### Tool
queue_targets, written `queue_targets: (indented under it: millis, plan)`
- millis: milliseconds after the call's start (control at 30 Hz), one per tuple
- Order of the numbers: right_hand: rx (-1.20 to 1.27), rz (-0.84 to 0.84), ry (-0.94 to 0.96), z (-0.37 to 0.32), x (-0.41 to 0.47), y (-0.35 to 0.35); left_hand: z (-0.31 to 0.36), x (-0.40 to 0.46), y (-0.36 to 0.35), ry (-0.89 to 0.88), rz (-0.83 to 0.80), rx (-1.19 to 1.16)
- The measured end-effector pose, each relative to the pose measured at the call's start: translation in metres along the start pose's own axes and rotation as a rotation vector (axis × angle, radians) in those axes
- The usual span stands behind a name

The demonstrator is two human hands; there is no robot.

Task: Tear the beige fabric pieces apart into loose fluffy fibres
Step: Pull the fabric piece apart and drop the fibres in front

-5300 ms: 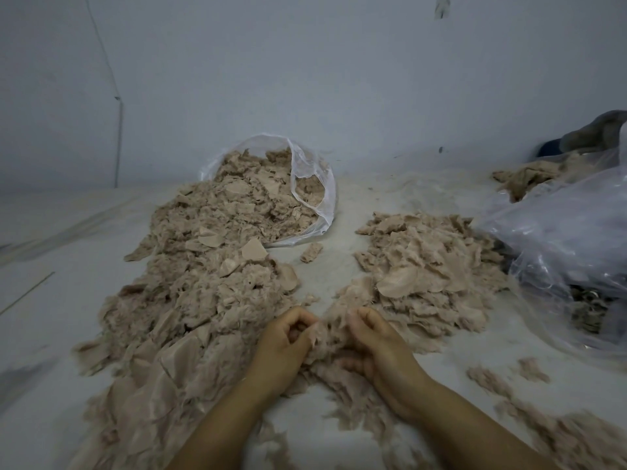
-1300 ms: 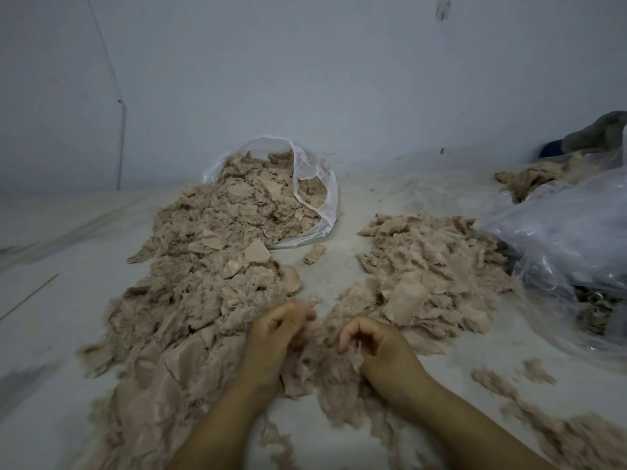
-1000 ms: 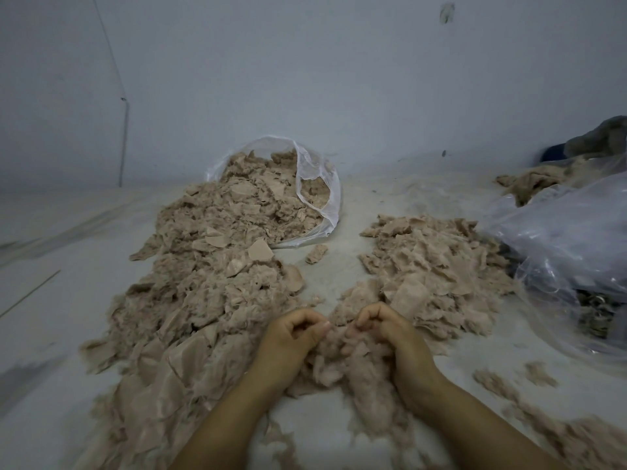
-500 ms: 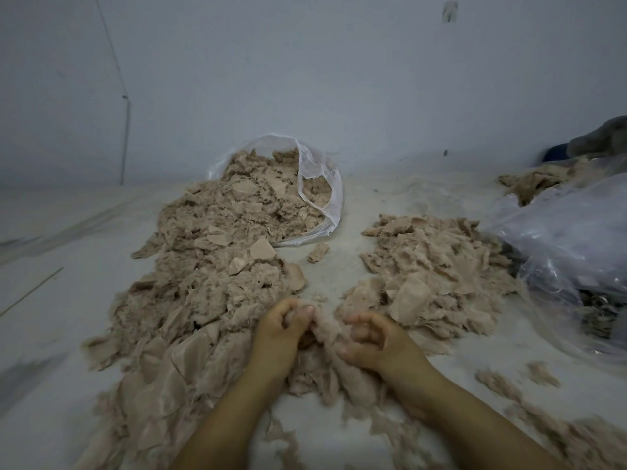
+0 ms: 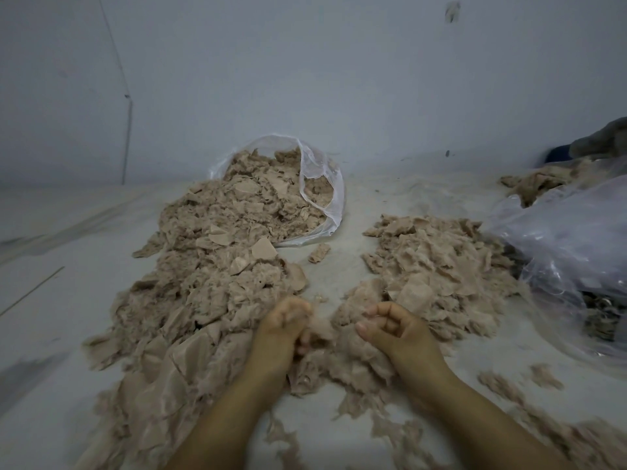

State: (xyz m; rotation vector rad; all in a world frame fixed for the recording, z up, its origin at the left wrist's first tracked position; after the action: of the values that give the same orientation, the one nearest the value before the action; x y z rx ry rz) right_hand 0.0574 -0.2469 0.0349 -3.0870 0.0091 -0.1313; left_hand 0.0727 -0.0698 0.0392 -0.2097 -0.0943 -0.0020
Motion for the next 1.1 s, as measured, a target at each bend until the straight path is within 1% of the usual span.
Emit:
queue_targets:
  millis: [33, 67, 133, 200, 233, 333, 400, 567, 667, 733, 800, 867, 900, 933, 1000, 1033, 1067, 1100]
  plan:
    - [-0.048, 0.010, 0.030, -0.001, -0.001, -0.001, -0.001, -0.004, -0.008, 0.005, -0.057, 0.080]
    - [-0.098, 0.020, 0.065, -0.003, -0.002, -0.003, -0.003, -0.007, -0.013, 0.013, -0.102, 0.111]
    - [-0.162, 0.031, 0.114, -0.005, -0.003, -0.006, -0.005, -0.013, -0.023, 0.029, -0.208, 0.115]
    - [-0.160, 0.013, 0.129, -0.005, -0.003, -0.008, -0.008, -0.014, -0.025, 0.044, -0.267, 0.224]
    - [-0.142, -0.007, 0.126, -0.004, -0.004, -0.009, -0.009, -0.015, -0.025, 0.018, -0.285, 0.280]
    - [-0.093, -0.023, 0.140, -0.007, -0.003, -0.009, 0.002, -0.014, -0.031, -0.137, -0.281, 0.348]
    - [-0.066, -0.011, 0.147, -0.009, -0.002, -0.008, 0.004, -0.014, -0.031, -0.158, -0.292, 0.338]
    - [0.030, 0.064, 0.156, -0.012, -0.001, -0.002, -0.001, -0.011, -0.025, -0.080, -0.229, 0.251]
    - [0.063, 0.101, 0.151, -0.012, -0.001, 0.002, -0.003, -0.007, -0.021, -0.002, -0.176, 0.171]
    - [0.036, 0.137, 0.166, -0.013, 0.000, 0.005, -0.004, -0.004, -0.013, 0.021, -0.091, 0.137]
    - [-0.017, 0.189, 0.181, -0.015, 0.000, 0.010, -0.001, -0.002, -0.003, 0.038, -0.017, 0.026]
    - [-0.142, 0.245, 0.222, -0.016, -0.001, 0.013, 0.001, -0.001, -0.001, 0.052, -0.024, -0.044]
    - [-0.245, 0.258, 0.268, -0.018, -0.003, 0.012, 0.001, -0.002, -0.004, 0.056, -0.071, -0.012]
    - [-0.356, 0.241, 0.324, -0.021, -0.007, 0.007, -0.002, -0.004, -0.009, 0.065, -0.139, 0.024]
    - [-0.545, 0.121, 0.422, -0.022, -0.014, -0.010, -0.009, -0.011, -0.023, 0.114, -0.278, 0.042]
    - [-0.591, 0.048, 0.450, -0.020, -0.017, -0.018, -0.011, -0.013, -0.027, 0.119, -0.300, 0.042]
    - [-0.590, -0.011, 0.466, -0.019, -0.019, -0.024, -0.013, -0.013, -0.028, 0.105, -0.287, 0.040]
    - [-0.554, -0.037, 0.467, -0.019, -0.020, -0.026, -0.011, -0.012, -0.026, 0.088, -0.250, 0.033]
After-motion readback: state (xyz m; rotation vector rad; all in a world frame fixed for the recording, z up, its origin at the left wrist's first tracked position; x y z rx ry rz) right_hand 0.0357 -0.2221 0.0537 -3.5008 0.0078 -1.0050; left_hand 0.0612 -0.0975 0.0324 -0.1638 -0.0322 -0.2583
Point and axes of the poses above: each hand's wrist, its own x-axis towards the middle knuckle, its own y-axis out of the back of the hand, z = x × y, the point moved 6 cm from there along x, towards the middle knuckle, and after that the axes turned 6 degrees about -x, right-handed, at the moved point
